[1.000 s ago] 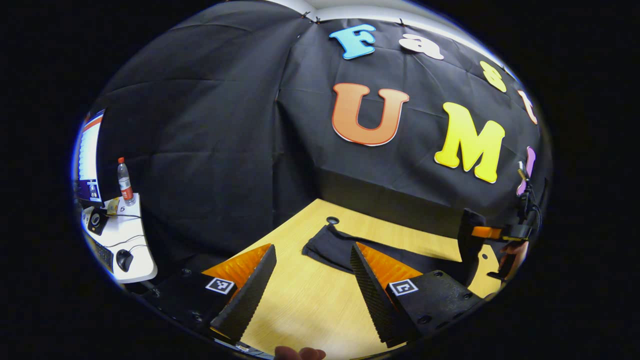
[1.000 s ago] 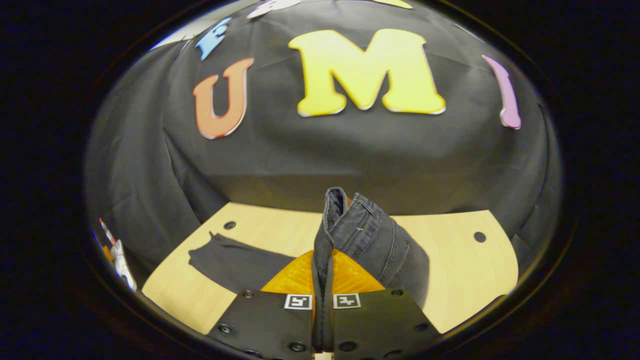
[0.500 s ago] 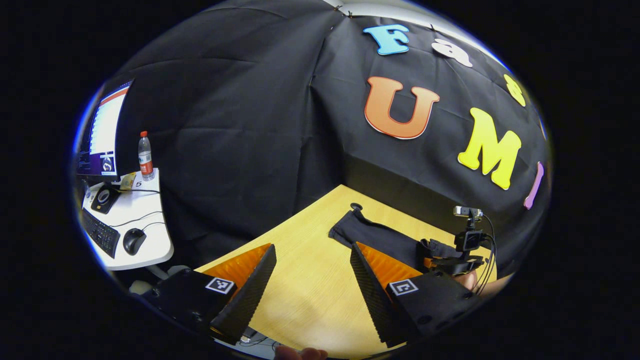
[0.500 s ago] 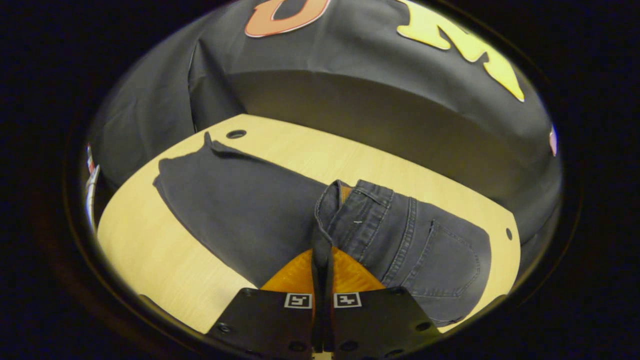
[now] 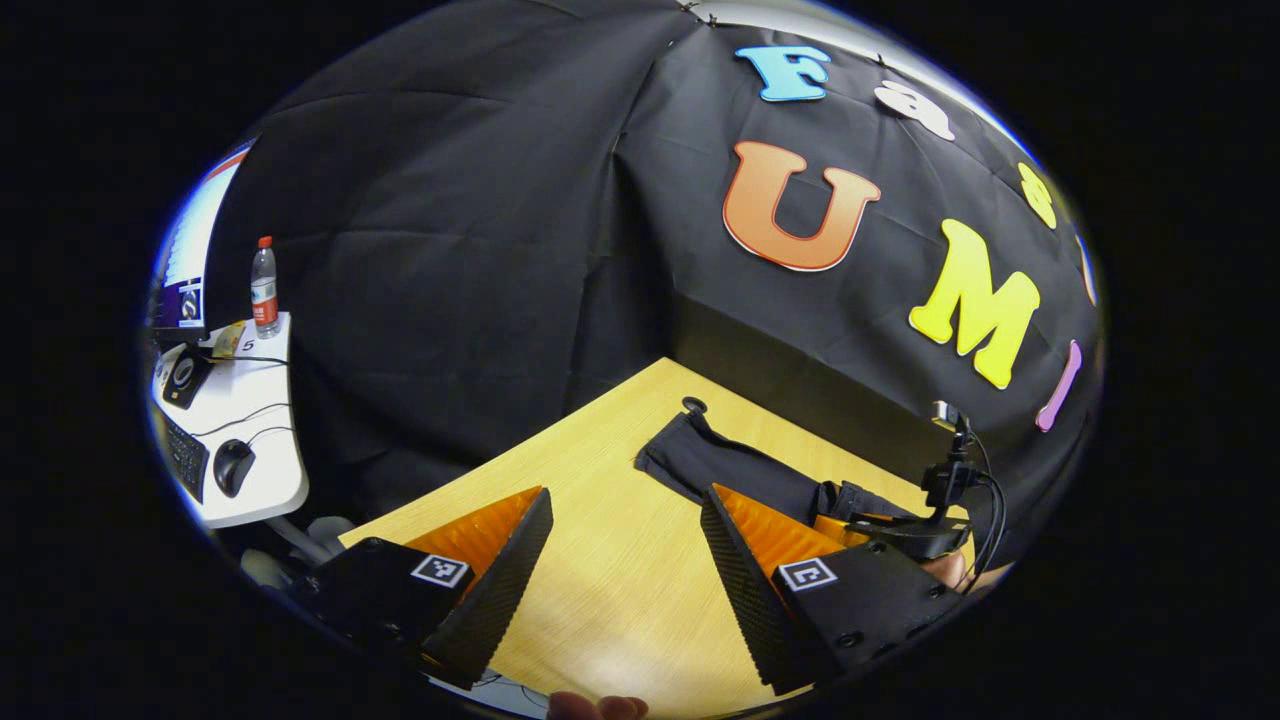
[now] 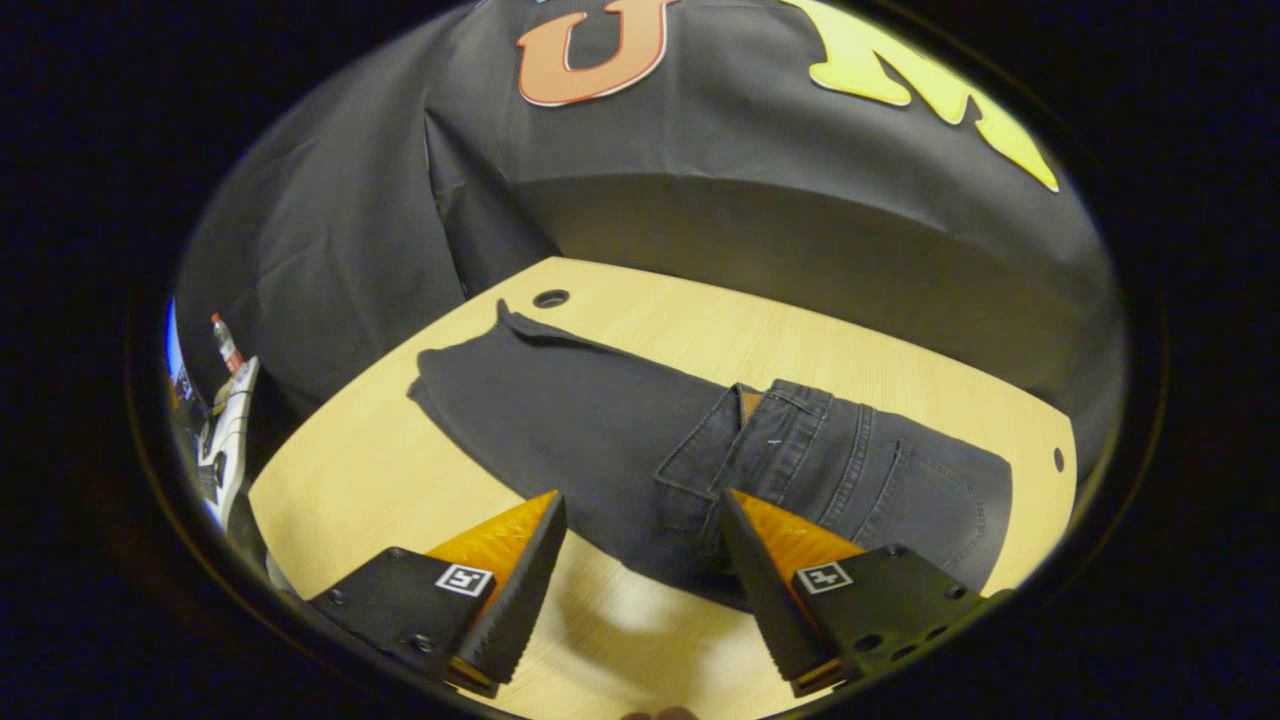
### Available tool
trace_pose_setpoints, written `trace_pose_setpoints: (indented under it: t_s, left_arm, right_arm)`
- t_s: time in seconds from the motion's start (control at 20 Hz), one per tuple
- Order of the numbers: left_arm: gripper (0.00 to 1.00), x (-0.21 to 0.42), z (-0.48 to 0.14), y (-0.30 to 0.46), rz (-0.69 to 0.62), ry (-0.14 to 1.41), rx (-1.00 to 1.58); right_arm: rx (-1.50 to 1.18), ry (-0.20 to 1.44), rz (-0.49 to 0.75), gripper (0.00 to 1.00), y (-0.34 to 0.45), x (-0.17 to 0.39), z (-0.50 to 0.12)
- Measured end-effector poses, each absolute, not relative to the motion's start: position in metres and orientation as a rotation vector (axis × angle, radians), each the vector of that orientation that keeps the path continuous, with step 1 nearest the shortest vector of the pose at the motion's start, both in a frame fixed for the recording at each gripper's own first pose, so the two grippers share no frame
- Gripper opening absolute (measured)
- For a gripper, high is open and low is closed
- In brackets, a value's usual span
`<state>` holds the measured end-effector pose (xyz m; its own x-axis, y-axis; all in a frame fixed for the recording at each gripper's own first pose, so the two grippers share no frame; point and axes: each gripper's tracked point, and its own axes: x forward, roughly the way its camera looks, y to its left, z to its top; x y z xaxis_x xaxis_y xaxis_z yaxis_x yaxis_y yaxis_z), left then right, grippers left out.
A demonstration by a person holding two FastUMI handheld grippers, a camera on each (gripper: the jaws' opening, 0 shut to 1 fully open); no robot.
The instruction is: Grasp the waist and the cuffs of the jeans and fold them to make the two legs overlap; first hold the waist and fold one-third of the jeans toward the cuffs, then hold the cuffs and fold the remaining one-third in the same direction to finish folding.
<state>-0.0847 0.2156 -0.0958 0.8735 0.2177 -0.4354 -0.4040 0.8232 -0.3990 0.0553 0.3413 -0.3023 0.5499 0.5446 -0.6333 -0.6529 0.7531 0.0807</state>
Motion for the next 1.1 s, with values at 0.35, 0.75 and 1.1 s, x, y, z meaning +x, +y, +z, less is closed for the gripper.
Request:
trace_pose_setpoints:
  t_s: [0.35,0.75,1.1]
  left_arm:
    - [0.96,-0.041,-0.105,0.199,0.272,0.395,-0.640]
    - [0.96,0.048,-0.164,0.170,0.220,0.435,-1.235]
    - [0.96,0.126,-0.224,0.182,0.228,0.466,-1.534]
  right_arm:
    - [-0.138,0.555,0.754,0.94,0.274,0.015,-0.197]
    - [-0.120,0.500,0.558,0.94,0.124,0.014,-0.121]
    - [-0.112,0.534,0.373,0.94,0.035,0.017,-0.124]
